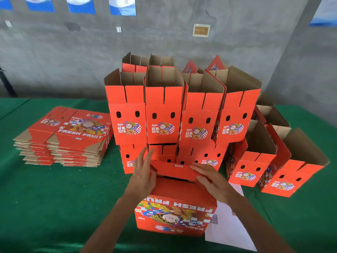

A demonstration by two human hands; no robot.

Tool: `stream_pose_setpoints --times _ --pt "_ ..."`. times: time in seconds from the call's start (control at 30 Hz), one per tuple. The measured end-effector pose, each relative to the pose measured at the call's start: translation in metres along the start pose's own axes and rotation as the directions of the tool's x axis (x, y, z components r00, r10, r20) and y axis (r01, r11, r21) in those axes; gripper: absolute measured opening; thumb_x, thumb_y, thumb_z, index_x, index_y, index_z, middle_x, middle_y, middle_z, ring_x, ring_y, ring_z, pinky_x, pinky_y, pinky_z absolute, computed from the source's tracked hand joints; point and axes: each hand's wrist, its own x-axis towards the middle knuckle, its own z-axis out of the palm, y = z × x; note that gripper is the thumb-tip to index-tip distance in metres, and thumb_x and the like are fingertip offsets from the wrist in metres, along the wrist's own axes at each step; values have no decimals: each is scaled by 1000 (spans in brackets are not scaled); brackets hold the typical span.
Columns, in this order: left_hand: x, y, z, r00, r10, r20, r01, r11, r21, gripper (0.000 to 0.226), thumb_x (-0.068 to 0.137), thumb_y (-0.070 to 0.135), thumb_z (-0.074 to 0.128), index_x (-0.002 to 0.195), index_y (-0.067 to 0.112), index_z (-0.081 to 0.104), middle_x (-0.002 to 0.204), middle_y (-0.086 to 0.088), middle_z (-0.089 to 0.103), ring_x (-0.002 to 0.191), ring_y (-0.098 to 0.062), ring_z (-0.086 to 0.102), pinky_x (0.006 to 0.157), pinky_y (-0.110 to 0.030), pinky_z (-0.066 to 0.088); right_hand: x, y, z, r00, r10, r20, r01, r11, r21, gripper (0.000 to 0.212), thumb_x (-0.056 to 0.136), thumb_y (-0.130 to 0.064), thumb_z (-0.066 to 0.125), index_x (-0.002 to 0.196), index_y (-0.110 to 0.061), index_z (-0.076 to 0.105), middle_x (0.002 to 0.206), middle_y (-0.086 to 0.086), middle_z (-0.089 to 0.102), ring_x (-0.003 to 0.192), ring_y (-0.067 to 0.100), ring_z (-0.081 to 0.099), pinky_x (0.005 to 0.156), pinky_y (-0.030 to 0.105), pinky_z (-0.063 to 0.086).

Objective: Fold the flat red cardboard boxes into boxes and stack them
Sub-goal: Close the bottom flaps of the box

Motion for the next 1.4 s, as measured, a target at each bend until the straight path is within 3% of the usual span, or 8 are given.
stream_pose_setpoints --times 0.1,0.27,0.4,0.5,0.67,0.83,1.2,1.4 --pt "-1 3 -4 990 -89 105 96 993 -63 49 103 27 37 150 35 49 163 10 31 155 -10 13 126 -52 22 -5 -8 2 997 79 8 -79 993 87 43 107 -51 38 148 -43 50 152 -32 35 143 -9 23 121 22 14" --pt "4 6 -1 924 -235 301 97 907 410 78 89 78 52 157 50 24 171 13 2 158 -12 -11 113 -61 40 4 -22 7 978 200 55 -195 976 -94 81 82 -77 64 151 -43 39 140 -20 42 129 3 35 109 32 38" --pt "9 13 8 913 -330 241 156 826 541 92 83 79 59 158 53 13 171 5 -2 158 -26 -4 103 -56 49 16 -24 20 975 224 -8 -207 887 -413 90 78 -77 65 151 -34 36 141 -5 44 131 18 39 105 38 43" --pt "9 15 10 917 -341 206 180 816 549 64 97 74 38 155 53 20 170 3 6 156 -35 9 102 -58 48 16 -22 22 970 243 5 -230 924 -306 82 77 -81 63 143 -37 45 132 -8 48 124 14 43 102 39 44" --pt "4 10 6 922 -360 140 246 826 507 55 101 70 23 152 48 27 168 3 15 147 -36 30 100 -57 49 5 -7 12 861 403 -310 -377 915 142 79 95 -80 14 65 -19 55 61 -5 54 63 11 58 75 42 54" --pt "4 1 1 931 -354 91 269 834 482 51 102 66 31 148 45 35 165 5 23 140 -36 40 99 -56 50 -20 2 15 475 802 362 -879 415 234 93 96 -79 16 98 -8 75 80 11 79 74 25 78 67 29 59" --pt "3 4 10 945 -314 94 234 847 477 58 100 70 30 152 42 33 165 3 24 140 -36 41 99 -57 49 -48 10 17 493 659 568 -833 169 527 67 87 -77 57 127 -24 59 104 14 72 79 21 62 71 27 54" --pt "-8 -4 2 948 -301 102 224 859 460 56 99 71 33 148 44 36 163 6 27 139 -32 43 99 -57 49 -41 3 19 420 691 589 -906 281 316 85 77 -92 34 120 -25 66 101 17 73 68 18 64 74 26 56"
